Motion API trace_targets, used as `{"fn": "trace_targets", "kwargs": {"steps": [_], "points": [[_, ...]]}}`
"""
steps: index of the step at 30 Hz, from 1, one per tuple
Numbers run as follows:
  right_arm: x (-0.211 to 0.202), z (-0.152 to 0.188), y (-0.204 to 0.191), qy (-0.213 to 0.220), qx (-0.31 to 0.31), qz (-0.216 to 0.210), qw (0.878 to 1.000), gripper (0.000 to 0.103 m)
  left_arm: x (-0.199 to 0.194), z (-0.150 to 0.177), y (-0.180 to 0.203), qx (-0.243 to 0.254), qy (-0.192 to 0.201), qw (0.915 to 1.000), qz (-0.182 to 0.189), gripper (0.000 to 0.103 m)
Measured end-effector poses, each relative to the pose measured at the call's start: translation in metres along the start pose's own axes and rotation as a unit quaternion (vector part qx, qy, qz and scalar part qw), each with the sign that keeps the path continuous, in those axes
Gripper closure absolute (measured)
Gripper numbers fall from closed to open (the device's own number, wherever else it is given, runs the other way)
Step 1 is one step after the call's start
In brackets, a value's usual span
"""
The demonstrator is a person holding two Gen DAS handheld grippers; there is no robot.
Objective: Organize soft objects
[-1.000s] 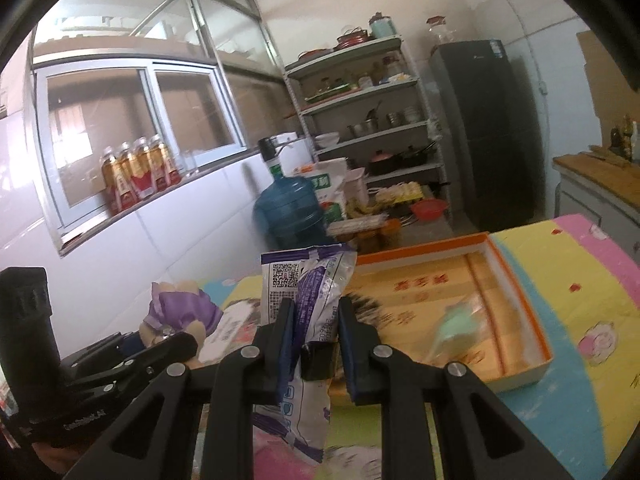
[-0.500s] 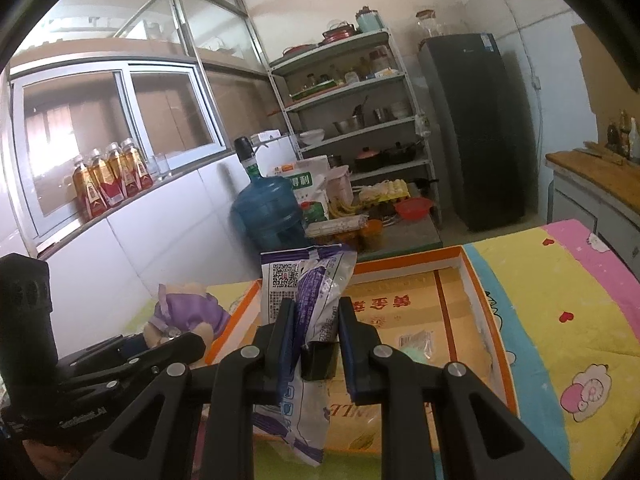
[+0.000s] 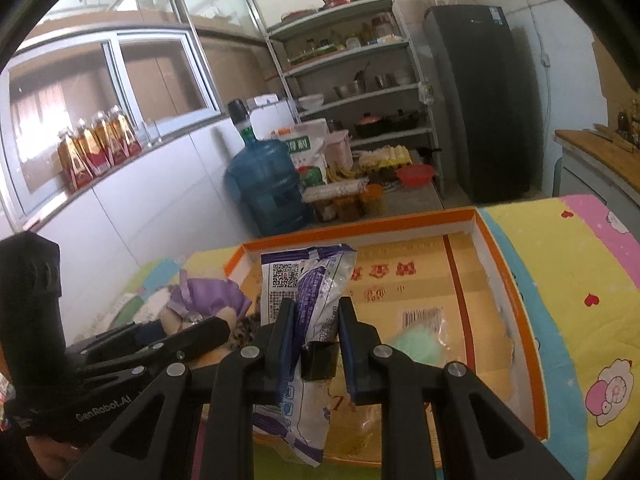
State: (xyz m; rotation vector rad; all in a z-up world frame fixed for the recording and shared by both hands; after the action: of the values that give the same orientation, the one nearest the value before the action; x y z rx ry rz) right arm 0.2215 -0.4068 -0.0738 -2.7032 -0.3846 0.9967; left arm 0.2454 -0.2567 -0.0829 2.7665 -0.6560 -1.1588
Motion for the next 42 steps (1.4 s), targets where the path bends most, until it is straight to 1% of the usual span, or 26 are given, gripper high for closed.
{"fn": "trace_targets", "kwargs": {"steps": [6, 10, 14, 17, 19, 20, 22, 23, 24, 29, 32, 39, 42], "points": [[0.012, 0.005, 0.002, -0.022, -0.001, 0.013, 1.0, 0.081, 0.011, 0.006, -0.002, 0.001, -0.014, 0.9999, -0.005, 0.057], [0.018, 0.008, 0.001, -0.033, 0.002, 0.017, 0.999, 0.08, 0.017, 0.008, -0.004, -0.003, -0.022, 0.9997, -0.004, 0.054], [0.02, 0.01, 0.004, -0.037, 0.002, 0.023, 0.999, 0.079, 0.019, 0.009, -0.004, -0.003, -0.032, 0.9995, -0.005, 0.049], [0.022, 0.009, 0.005, -0.039, 0.002, 0.038, 0.998, 0.074, 0.019, 0.008, -0.005, 0.0, -0.03, 0.9995, -0.009, 0.043], [0.022, 0.009, 0.007, -0.04, 0.004, 0.048, 0.998, 0.068, 0.017, 0.006, -0.005, 0.0, -0.024, 0.9997, -0.008, 0.04], [0.021, 0.009, 0.008, -0.038, 0.005, 0.048, 0.998, 0.065, 0.016, 0.005, -0.005, 0.0, -0.022, 0.9997, -0.006, 0.039], [0.017, 0.008, 0.008, -0.028, 0.006, 0.046, 0.999, 0.049, 0.013, 0.004, -0.005, 0.0, -0.017, 0.9998, -0.007, 0.034], [0.015, 0.007, 0.008, -0.022, 0.005, 0.044, 0.999, 0.044, 0.011, 0.003, -0.005, 0.0, -0.014, 0.9999, -0.008, 0.033], [0.012, 0.006, 0.007, -0.015, 0.004, 0.042, 0.999, 0.037, 0.008, 0.002, -0.005, 0.0, -0.01, 0.9999, -0.009, 0.033], [0.0, 0.002, 0.008, 0.012, 0.012, 0.03, 0.999, 0.036, -0.006, 0.0, -0.002, 0.001, 0.004, 0.9999, -0.01, 0.032], [-0.007, 0.001, 0.009, 0.026, 0.021, 0.016, 0.999, 0.036, -0.017, -0.002, 0.001, 0.003, 0.015, 0.9998, -0.011, 0.032], [-0.029, -0.003, 0.007, 0.074, 0.019, -0.003, 0.997, 0.036, -0.042, -0.005, 0.006, 0.004, 0.034, 0.9994, -0.008, 0.032], [-0.034, -0.003, 0.006, 0.085, 0.018, -0.011, 0.996, 0.036, -0.055, -0.003, 0.007, 0.003, 0.039, 0.9992, -0.003, 0.032]]}}
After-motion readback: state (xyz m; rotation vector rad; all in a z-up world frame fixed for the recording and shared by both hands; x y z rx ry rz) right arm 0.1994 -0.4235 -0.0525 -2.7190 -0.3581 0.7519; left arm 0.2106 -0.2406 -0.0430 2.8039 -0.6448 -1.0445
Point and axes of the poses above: each gripper's, at about its wrist camera, not at the fingertips, and x roughly the way its jaws point, y to its right, z to its underside, the point moved 5 cm from there along x, roughly the way its jaws point, and after that the axes turned 5 degrees about -y, right-handed, at the moved point
